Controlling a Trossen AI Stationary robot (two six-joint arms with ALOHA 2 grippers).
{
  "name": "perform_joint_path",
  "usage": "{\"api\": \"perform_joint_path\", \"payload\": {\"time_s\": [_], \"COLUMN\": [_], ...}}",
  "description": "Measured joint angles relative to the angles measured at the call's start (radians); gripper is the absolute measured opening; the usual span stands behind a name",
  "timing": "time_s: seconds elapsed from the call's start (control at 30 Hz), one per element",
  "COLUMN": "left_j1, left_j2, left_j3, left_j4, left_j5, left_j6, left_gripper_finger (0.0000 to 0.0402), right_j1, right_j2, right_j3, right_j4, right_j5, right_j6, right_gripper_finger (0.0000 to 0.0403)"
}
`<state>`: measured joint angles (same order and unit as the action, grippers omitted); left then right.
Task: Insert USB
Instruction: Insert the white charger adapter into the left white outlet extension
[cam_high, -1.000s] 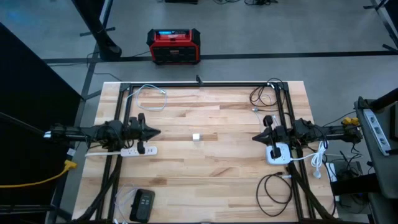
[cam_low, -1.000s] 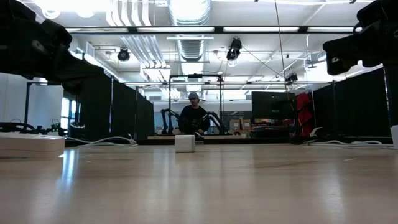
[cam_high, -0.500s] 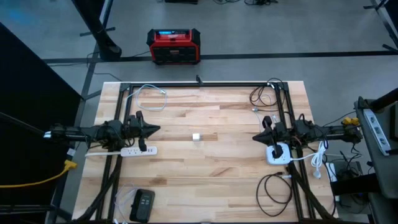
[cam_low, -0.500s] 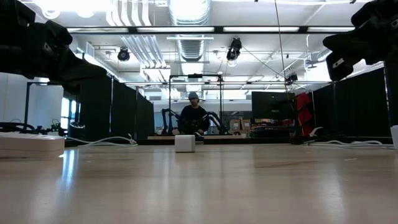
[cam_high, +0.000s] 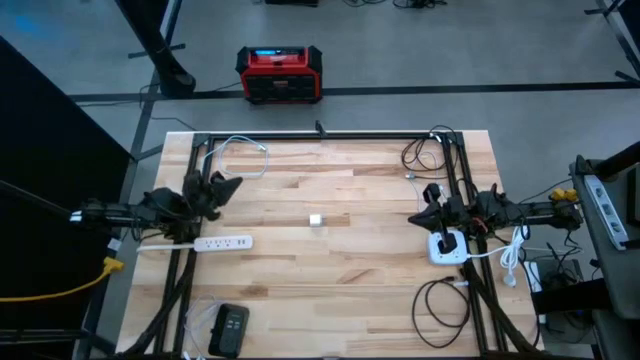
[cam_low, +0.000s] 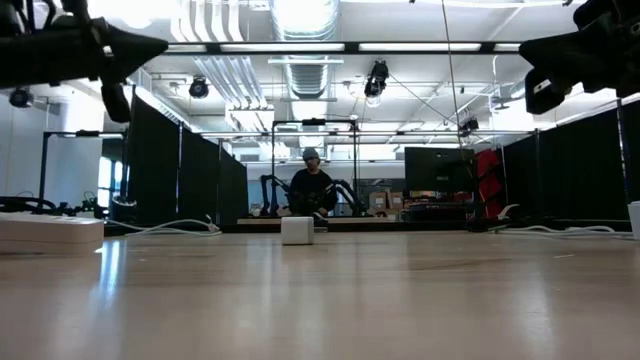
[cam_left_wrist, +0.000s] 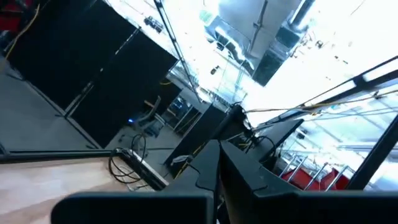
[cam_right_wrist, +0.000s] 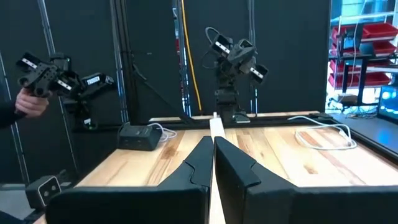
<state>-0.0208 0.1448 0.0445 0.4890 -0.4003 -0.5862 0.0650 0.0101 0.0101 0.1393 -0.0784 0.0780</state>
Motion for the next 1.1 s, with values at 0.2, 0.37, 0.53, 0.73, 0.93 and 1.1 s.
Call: {"api": "perform_joint_path", "payload": {"time_s": [0.2, 0.37, 0.53, 0.73, 0.93, 1.1], "left_j1": [0.000, 0.002, 0.003, 0.003, 0.003, 0.003], "left_j2": [0.248, 0.644, 1.020, 1.393, 1.606, 1.667], "left_j3": [0.264, 0.575, 0.857, 1.149, 1.329, 1.379], "left_j4": [-0.275, -0.556, -0.786, -1.085, -1.187, -1.257], "left_j5": [0.048, 0.050, 0.044, 0.045, 0.052, 0.090], "left_j6": [0.028, 0.130, 0.276, 0.349, 0.402, 0.403], "left_gripper_finger": [0.0000, 0.0000, 0.0000, 0.0012, 0.0043, 0.0076], "right_j1": [0.000, 0.000, 0.000, 0.000, 0.000, 0.000], "right_j2": [0.000, 0.005, 0.056, 0.112, 0.141, 0.162], "right_j3": [0.000, 0.002, 0.001, 0.002, 0.000, 0.000], "right_j4": [0.001, 0.000, 0.018, 0.043, 0.062, 0.066], "right_j5": [0.015, 0.123, 0.161, 0.159, 0.158, 0.157], "right_j6": [-0.001, 0.010, 0.024, 0.021, 0.016, 0.029], "right_gripper_finger": [0.0000, 0.0000, 0.0000, 0.0000, 0.0000, 0.0000]}}
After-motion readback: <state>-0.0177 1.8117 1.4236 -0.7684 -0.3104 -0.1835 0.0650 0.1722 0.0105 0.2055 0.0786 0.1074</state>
